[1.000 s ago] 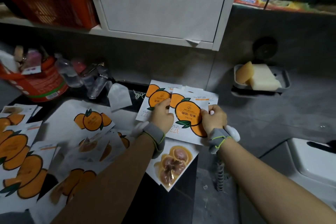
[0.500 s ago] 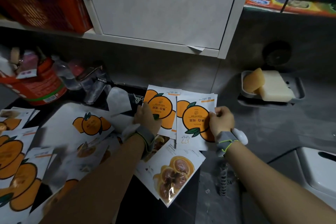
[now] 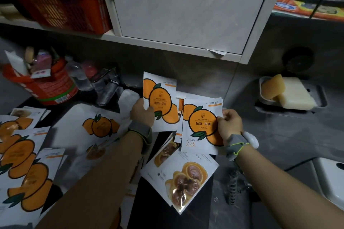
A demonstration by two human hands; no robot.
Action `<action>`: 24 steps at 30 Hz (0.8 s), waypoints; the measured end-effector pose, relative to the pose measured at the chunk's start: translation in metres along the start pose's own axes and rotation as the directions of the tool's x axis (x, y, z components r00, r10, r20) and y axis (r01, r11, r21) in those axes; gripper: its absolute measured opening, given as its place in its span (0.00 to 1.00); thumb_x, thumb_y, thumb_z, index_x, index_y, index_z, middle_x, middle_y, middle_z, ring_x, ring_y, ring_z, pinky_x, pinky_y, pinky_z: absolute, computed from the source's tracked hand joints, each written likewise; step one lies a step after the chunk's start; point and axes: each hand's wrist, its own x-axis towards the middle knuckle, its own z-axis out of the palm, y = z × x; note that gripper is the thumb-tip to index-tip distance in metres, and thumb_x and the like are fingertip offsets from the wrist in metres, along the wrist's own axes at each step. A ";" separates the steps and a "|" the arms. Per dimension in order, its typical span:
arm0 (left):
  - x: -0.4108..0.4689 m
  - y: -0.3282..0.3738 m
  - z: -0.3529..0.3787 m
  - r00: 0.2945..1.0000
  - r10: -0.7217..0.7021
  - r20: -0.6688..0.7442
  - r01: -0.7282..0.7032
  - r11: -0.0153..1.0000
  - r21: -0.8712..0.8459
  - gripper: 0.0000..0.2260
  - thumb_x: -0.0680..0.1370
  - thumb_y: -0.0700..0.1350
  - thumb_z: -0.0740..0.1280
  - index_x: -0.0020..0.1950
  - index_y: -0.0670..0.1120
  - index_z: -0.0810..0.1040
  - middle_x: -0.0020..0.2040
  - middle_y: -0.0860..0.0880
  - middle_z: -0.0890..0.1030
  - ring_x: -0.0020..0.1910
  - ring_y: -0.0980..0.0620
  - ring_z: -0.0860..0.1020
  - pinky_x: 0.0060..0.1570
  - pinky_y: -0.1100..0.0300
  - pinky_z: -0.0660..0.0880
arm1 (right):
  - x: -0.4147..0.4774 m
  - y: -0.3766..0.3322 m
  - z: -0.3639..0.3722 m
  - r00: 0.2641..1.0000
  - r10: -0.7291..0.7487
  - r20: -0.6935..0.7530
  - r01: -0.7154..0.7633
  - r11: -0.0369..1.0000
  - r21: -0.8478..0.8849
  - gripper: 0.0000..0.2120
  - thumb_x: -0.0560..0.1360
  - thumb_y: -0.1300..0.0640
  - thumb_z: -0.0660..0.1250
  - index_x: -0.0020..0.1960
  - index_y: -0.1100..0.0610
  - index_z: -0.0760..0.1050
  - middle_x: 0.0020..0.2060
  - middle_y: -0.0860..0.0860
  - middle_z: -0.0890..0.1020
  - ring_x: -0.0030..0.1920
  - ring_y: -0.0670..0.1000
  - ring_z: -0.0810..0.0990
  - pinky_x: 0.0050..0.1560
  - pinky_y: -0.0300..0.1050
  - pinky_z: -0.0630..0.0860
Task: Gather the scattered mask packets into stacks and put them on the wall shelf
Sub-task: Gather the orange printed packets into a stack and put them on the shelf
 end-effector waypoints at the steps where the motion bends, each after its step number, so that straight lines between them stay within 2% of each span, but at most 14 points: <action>1: 0.002 0.000 -0.003 1.000 0.001 -0.013 -0.001 0.999 -0.034 0.06 0.78 0.37 0.61 0.51 0.38 0.76 0.52 0.37 0.79 0.50 0.41 0.75 0.47 0.59 0.66 | 0.000 -0.001 0.001 1.000 0.007 0.008 -0.007 1.000 0.008 0.07 0.73 0.63 0.65 0.42 0.51 0.72 0.40 0.52 0.80 0.47 0.59 0.79 0.54 0.52 0.77; 5: 0.002 0.009 -0.012 1.000 0.000 -0.029 -0.006 0.975 -0.223 0.06 0.78 0.37 0.61 0.52 0.39 0.76 0.47 0.42 0.78 0.47 0.45 0.75 0.50 0.53 0.74 | 0.000 -0.002 0.003 0.998 0.051 0.035 -0.052 0.997 0.055 0.09 0.72 0.63 0.64 0.39 0.51 0.72 0.40 0.53 0.80 0.47 0.60 0.79 0.55 0.55 0.77; 7: 0.001 0.013 -0.009 0.999 -0.003 0.040 0.014 0.966 -0.260 0.08 0.78 0.37 0.61 0.54 0.39 0.77 0.50 0.42 0.79 0.49 0.43 0.76 0.55 0.50 0.75 | -0.004 -0.005 0.003 0.995 0.079 0.068 -0.087 0.990 0.113 0.11 0.73 0.65 0.63 0.37 0.51 0.71 0.38 0.53 0.78 0.44 0.57 0.77 0.53 0.54 0.76; 11: -0.012 0.013 0.013 0.937 -0.069 0.341 0.131 0.978 -0.162 0.11 0.79 0.39 0.61 0.60 0.39 0.75 0.59 0.41 0.78 0.59 0.39 0.76 0.63 0.44 0.72 | -0.011 -0.008 0.006 0.985 0.097 0.141 -0.125 0.970 0.206 0.13 0.74 0.69 0.62 0.37 0.53 0.72 0.34 0.52 0.75 0.41 0.54 0.74 0.44 0.44 0.71; 13: -0.022 0.009 0.028 0.902 -0.124 0.413 0.165 0.984 -0.064 0.17 0.80 0.41 0.59 0.68 0.39 0.69 0.68 0.42 0.72 0.66 0.40 0.71 0.67 0.48 0.68 | -0.013 -0.009 0.004 0.984 0.093 0.154 -0.129 0.961 0.243 0.10 0.74 0.69 0.61 0.41 0.55 0.73 0.34 0.52 0.76 0.41 0.54 0.74 0.43 0.42 0.71; 15: -0.030 0.006 0.039 0.903 -0.142 0.406 0.139 0.990 0.036 0.21 0.81 0.41 0.58 0.74 0.42 0.62 0.72 0.43 0.65 0.68 0.40 0.68 0.65 0.53 0.66 | -0.015 -0.010 0.003 0.979 0.104 0.177 -0.152 0.946 0.286 0.09 0.74 0.69 0.61 0.44 0.56 0.74 0.36 0.54 0.77 0.40 0.55 0.75 0.43 0.44 0.73; 17: -0.034 0.003 0.049 0.909 -0.139 0.392 0.088 0.985 0.146 0.22 0.80 0.43 0.59 0.74 0.43 0.60 0.74 0.42 0.59 0.70 0.40 0.65 0.65 0.55 0.65 | -0.018 -0.010 0.002 0.967 0.109 0.232 -0.188 0.917 0.351 0.08 0.74 0.66 0.64 0.50 0.56 0.73 0.44 0.57 0.79 0.42 0.57 0.78 0.46 0.50 0.77; 19: -0.037 0.004 0.054 0.908 -0.122 0.400 0.026 0.971 0.237 0.21 0.80 0.43 0.60 0.72 0.42 0.62 0.75 0.43 0.56 0.73 0.42 0.60 0.67 0.59 0.62 | -0.020 -0.011 0.000 0.947 0.114 0.300 -0.222 0.907 0.359 0.16 0.73 0.63 0.69 0.59 0.56 0.71 0.49 0.58 0.79 0.47 0.60 0.80 0.51 0.55 0.79; 21: -0.040 0.004 0.054 0.912 -0.117 0.392 0.012 0.965 0.260 0.21 0.78 0.40 0.61 0.71 0.42 0.63 0.74 0.43 0.57 0.72 0.42 0.60 0.68 0.58 0.61 | -0.024 -0.014 -0.001 0.928 0.094 0.362 -0.206 0.936 0.286 0.18 0.72 0.65 0.70 0.60 0.59 0.72 0.50 0.59 0.80 0.46 0.60 0.81 0.49 0.53 0.78; 24: -0.039 -0.001 0.048 0.918 -0.125 0.376 0.068 0.985 0.161 0.30 0.74 0.39 0.64 0.75 0.48 0.58 0.71 0.43 0.65 0.69 0.39 0.67 0.68 0.49 0.67 | -0.027 -0.017 0.000 0.919 0.066 0.389 -0.184 0.943 0.276 0.12 0.73 0.68 0.68 0.56 0.61 0.77 0.51 0.61 0.82 0.45 0.60 0.81 0.51 0.54 0.79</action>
